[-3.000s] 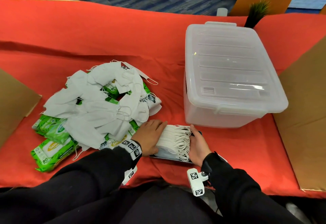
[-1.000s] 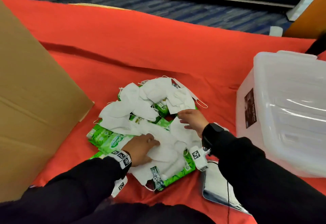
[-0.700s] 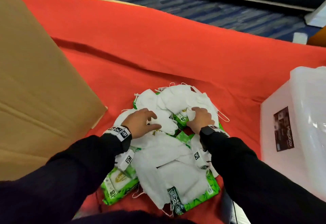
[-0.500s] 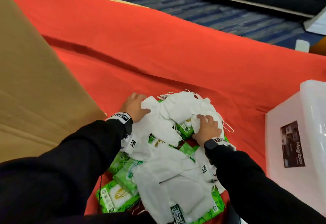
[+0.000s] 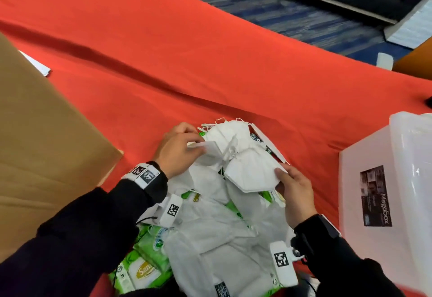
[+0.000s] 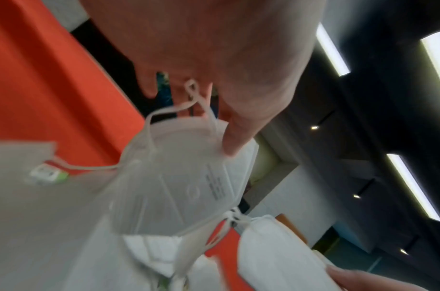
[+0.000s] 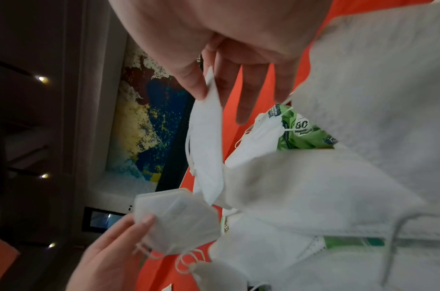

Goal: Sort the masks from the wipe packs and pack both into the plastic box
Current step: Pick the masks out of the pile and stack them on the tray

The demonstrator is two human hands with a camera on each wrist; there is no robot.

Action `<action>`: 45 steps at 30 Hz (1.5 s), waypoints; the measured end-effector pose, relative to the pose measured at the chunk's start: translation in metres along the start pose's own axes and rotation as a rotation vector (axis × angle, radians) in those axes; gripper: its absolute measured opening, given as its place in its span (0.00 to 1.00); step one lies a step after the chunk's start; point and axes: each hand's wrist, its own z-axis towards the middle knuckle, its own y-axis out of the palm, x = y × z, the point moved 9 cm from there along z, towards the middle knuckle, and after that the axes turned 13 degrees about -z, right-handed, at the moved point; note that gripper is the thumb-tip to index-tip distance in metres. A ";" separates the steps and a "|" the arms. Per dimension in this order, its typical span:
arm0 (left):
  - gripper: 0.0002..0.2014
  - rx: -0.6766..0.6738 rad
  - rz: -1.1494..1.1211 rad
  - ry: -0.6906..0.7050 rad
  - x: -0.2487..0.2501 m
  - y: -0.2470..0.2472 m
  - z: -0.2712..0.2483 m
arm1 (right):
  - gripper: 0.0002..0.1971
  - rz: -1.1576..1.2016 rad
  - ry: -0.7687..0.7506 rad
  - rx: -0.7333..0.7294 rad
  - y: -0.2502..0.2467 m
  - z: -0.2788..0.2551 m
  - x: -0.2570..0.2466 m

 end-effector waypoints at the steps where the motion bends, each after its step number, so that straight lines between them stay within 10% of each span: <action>1: 0.09 0.073 0.015 0.094 0.022 -0.012 -0.012 | 0.06 0.011 -0.020 0.005 -0.003 -0.003 -0.002; 8: 0.03 0.343 -0.400 0.062 0.091 -0.056 -0.083 | 0.15 0.143 0.046 -0.178 0.015 -0.034 -0.006; 14: 0.10 0.261 -0.581 -0.280 0.046 -0.001 -0.111 | 0.07 0.117 -0.161 -0.068 0.009 -0.060 -0.047; 19: 0.09 0.110 -0.917 -0.434 0.067 0.047 -0.128 | 0.13 -0.166 -0.307 -0.480 0.064 -0.107 -0.055; 24: 0.13 0.010 -1.053 -0.533 0.069 0.057 -0.142 | 0.34 -0.637 -0.500 -0.199 0.036 -0.099 -0.054; 27: 0.16 -0.059 -1.047 -0.496 0.068 0.054 -0.144 | 0.23 -0.343 -0.224 -0.466 0.041 -0.095 -0.026; 31: 0.09 0.199 -0.857 -0.390 0.042 0.007 -0.134 | 0.04 -0.226 -0.112 -0.242 0.016 -0.084 -0.009; 38: 0.18 0.458 -0.860 -0.263 0.045 -0.045 -0.134 | 0.17 0.036 0.130 -0.252 0.016 -0.090 0.021; 45: 0.16 -0.012 -1.172 -0.545 0.065 0.046 -0.152 | 0.26 0.252 0.249 -0.280 0.045 -0.102 0.033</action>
